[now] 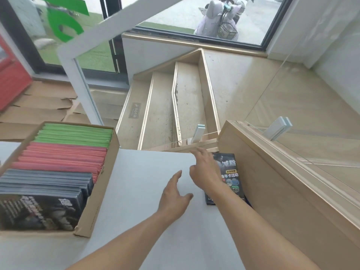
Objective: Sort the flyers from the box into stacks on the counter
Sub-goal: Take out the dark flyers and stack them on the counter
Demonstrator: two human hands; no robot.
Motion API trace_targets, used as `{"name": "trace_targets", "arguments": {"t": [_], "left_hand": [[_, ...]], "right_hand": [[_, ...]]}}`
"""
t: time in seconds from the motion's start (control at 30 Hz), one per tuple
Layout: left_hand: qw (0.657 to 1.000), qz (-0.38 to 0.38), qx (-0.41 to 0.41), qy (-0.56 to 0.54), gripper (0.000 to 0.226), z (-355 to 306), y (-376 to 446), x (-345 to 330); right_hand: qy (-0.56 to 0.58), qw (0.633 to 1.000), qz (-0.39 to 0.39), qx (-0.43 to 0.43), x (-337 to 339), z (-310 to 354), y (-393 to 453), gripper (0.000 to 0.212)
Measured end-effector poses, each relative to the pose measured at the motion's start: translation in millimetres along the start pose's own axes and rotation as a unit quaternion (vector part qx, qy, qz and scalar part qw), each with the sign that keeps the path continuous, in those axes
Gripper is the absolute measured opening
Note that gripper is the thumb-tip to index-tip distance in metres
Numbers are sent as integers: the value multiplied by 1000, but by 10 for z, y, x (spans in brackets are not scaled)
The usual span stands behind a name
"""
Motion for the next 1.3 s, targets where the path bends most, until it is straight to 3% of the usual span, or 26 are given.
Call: {"name": "trace_targets", "arguments": {"t": [0.23, 0.4, 0.53, 0.67, 0.77, 0.9, 1.3], "left_hand": [[985, -153, -41, -62, 59, 30, -622, 922], [936, -331, -101, -69, 51, 236, -1290, 1720], [903, -421, -87, -18, 48, 557, -1572, 2359], [887, -425, -13, 183, 50, 976, -1554, 2817], [870, -399, 45, 284, 64, 1297, -1567, 2960], [881, -363, 33, 302, 79, 1522, -1585, 2896], [879, -363, 27, 309, 76, 1515, -1558, 2880]], "right_hand": [[95, 988, 20, 118, -349, 948, -536, 48], [125, 971, 16, 202, -545, 1627, -827, 40], [82, 952, 7, 293, -749, 2218, -1064, 39], [-5, 927, 0, 375, -987, 2720, -1225, 47], [-61, 923, 15, 380, -1150, 2943, -1239, 56], [-120, 923, -11, 367, -1264, 3038, -1237, 56], [-153, 917, -40, 365, -1340, 2967, -1355, 57]]}}
Point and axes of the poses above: each hand's wrist, its own y-axis towards the middle knuckle, its own x-axis out of the back of the hand, z = x × y, the point moved 6 cm from there along y, towards the middle knuckle, and after that the axes turned 5 degrees about y, right-handed, at the moved point
